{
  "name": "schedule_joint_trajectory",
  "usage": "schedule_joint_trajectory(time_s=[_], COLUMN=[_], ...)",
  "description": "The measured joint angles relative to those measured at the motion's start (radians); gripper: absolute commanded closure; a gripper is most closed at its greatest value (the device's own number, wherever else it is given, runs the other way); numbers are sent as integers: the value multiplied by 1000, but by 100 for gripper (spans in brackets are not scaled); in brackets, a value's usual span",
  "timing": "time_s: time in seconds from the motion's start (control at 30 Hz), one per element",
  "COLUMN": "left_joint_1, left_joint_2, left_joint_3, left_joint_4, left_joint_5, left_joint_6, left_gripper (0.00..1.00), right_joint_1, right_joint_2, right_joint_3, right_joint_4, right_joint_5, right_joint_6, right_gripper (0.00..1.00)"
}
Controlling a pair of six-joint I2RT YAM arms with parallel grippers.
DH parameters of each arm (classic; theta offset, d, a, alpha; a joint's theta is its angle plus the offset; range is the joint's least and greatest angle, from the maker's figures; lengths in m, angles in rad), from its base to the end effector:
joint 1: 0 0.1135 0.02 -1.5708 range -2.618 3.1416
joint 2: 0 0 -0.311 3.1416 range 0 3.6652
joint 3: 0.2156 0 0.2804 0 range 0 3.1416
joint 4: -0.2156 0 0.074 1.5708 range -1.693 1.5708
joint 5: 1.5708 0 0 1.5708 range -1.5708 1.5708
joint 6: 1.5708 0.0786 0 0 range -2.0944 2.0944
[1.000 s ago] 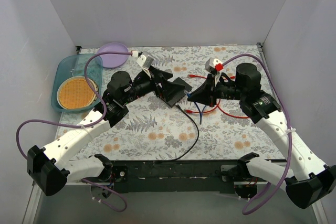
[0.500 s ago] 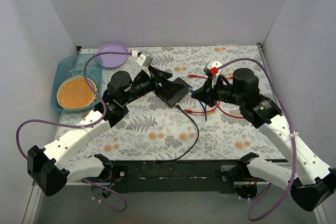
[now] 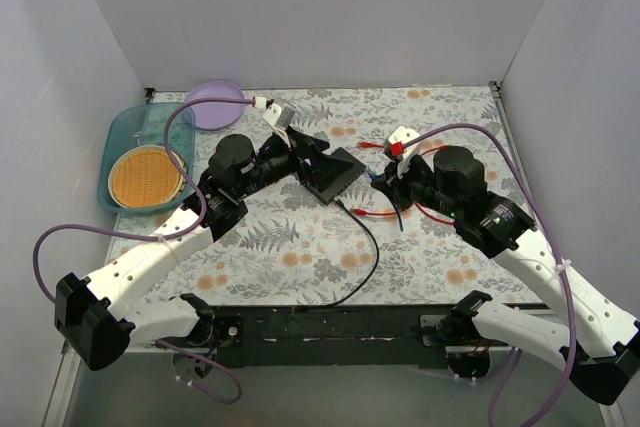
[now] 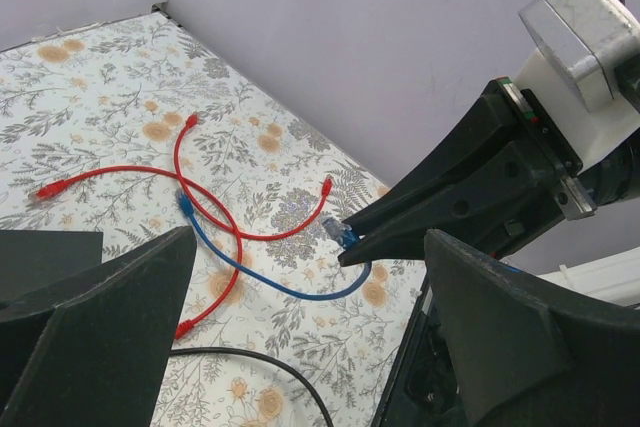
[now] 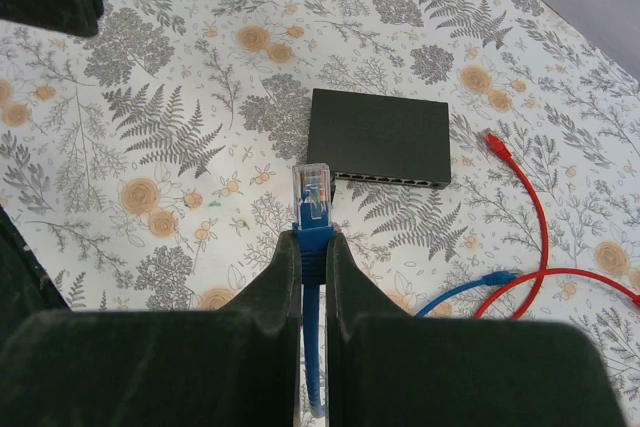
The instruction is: Insert the plug into the switch port
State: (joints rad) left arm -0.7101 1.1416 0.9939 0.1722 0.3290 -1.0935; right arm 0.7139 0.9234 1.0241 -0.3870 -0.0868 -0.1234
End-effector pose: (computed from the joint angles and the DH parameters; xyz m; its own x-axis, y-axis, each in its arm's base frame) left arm 0.2251 -0.2270 0.4190 -0.7570 -0.4577 -0.4663 0.4124 0.2187 -0.8843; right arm 0.1807 0.1656 0.4058 -0.1238 -0.2695 -0.9550 -0.7360 0.6705 -0.0938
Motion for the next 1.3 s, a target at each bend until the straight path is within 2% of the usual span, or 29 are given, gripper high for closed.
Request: schedule_joint_trajectory(time_s=[0.3,0.6,0.77,1.0,1.3], left_joint_1=[0,1,18,107,229], left_joint_2=[3,45,84,164,288], left_joint_3=[0,0,0,0,-37], left_joint_4=[0,-17,-42,-56,-19], left_joint_5=[1,-8,-23,-4,85], left_joint_6=[3,6,5,-13,-53], left_gripper=[2,2,2,2,2], right_joint_1=[8,8,8,8,-19], right_joint_2=[-38,22,44,146,331], right_joint_3=[-39,-42,-101,-187,-207], right_joint_4=[23,29,75,135,217], right_joint_5=[11,-11,-40,-34,28], right_joint_6=[-18,-20,-11,17,68], right_gripper=[99,99,99,99,99])
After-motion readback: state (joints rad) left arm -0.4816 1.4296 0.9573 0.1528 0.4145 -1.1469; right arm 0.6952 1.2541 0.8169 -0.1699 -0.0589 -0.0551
